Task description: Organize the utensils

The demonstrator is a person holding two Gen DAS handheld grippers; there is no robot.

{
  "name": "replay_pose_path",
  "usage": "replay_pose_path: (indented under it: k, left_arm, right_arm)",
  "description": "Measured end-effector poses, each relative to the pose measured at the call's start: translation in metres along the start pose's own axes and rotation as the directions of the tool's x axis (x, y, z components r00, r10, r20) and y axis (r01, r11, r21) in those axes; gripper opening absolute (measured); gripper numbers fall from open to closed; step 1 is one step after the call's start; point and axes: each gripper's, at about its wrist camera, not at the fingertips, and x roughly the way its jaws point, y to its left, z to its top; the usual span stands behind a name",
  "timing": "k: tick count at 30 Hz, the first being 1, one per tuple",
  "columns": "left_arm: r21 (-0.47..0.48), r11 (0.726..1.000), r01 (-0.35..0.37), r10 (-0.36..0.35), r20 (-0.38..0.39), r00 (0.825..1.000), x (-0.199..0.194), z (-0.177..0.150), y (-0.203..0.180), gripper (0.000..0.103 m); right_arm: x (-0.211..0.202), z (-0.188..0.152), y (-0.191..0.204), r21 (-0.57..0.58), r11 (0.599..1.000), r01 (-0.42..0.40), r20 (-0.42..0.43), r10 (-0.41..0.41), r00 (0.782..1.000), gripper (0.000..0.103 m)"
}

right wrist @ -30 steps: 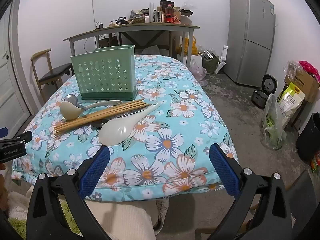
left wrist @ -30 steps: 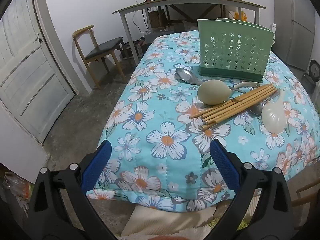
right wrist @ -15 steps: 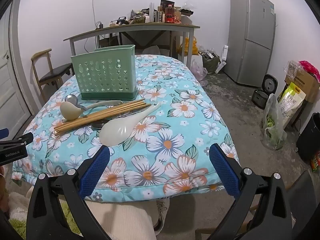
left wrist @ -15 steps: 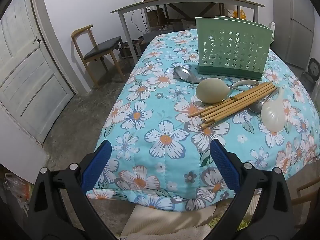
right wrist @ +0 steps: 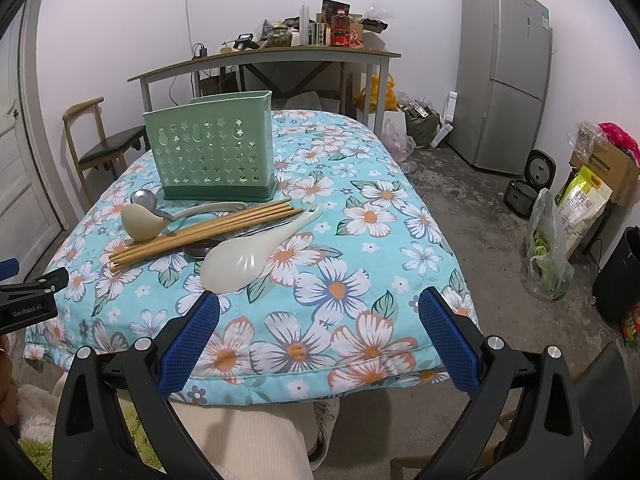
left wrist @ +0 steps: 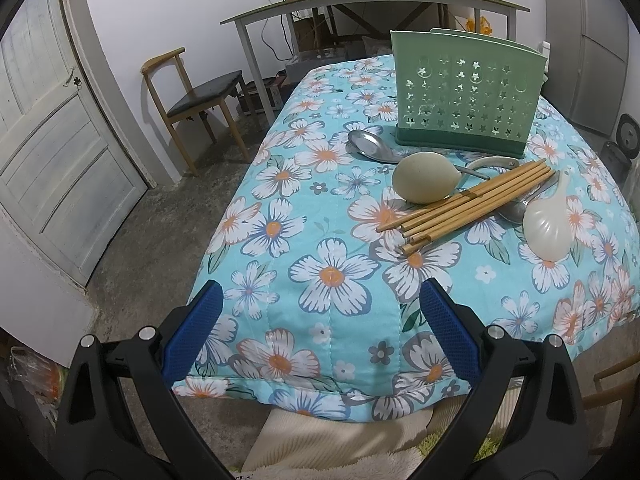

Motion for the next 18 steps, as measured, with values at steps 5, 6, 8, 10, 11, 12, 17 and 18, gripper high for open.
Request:
replay_pose_path:
  k: [5, 6, 8, 10, 11, 12, 17, 18]
  left_arm:
    - [0.001, 1.0, 0.0, 0.0, 0.0, 1.0, 0.0005, -0.0001, -0.0001, 0.095]
    - [0.001, 1.0, -0.001, 0.001, -0.001, 1.0, 0.0001, 0.0002, -0.0001, 0.095]
    - [0.001, 1.0, 0.0, 0.0, -0.001, 1.0, -0.0002, 0.0004, 0.0, 0.095]
    - [0.001, 1.0, -0.001, 0.001, -0.001, 1.0, -0.0001, 0.0004, -0.0002, 0.095]
    - [0.001, 1.0, -0.001, 0.001, -0.001, 1.0, -0.0001, 0.0004, -0.0002, 0.095]
    - [0.001, 1.0, -0.001, 0.001, -0.002, 1.0, 0.0001, 0.0003, -0.0002, 0.095]
    - [0.002, 1.0, -0.001, 0.001, -0.001, 1.0, 0.0, 0.0005, -0.0002, 0.095]
    - [0.002, 1.0, -0.001, 0.001, -0.001, 1.0, 0.0008, 0.0, -0.0004, 0.095]
  right_arm:
    - [0.0, 0.0002, 0.0005, -0.003, 1.0, 0.001, -0.001, -0.001, 1.0, 0.097]
    - [0.0, 0.0004, 0.0003, -0.002, 1.0, 0.001, -0.001, -0.001, 1.0, 0.097]
    - [-0.0003, 0.0003, 0.0001, 0.0, 1.0, -0.001, 0.0, 0.001, 1.0, 0.097]
    - [0.0009, 0.0004, 0.001, -0.002, 1.0, 0.0, 0.0, 0.0, 1.0, 0.097]
    - [0.0009, 0.0005, 0.0009, -0.001, 1.0, -0.001, 0.0, 0.001, 1.0, 0.097]
    - [0.0008, 0.0005, 0.001, -0.002, 1.0, -0.001, 0.0, 0.001, 1.0, 0.097]
    - [0.0011, 0.0008, 0.0019, -0.002, 1.0, 0.0, 0.0, 0.0, 1.0, 0.097]
    - [0.0012, 0.0008, 0.002, -0.002, 1.0, 0.0, 0.0, 0.0, 1.0, 0.097]
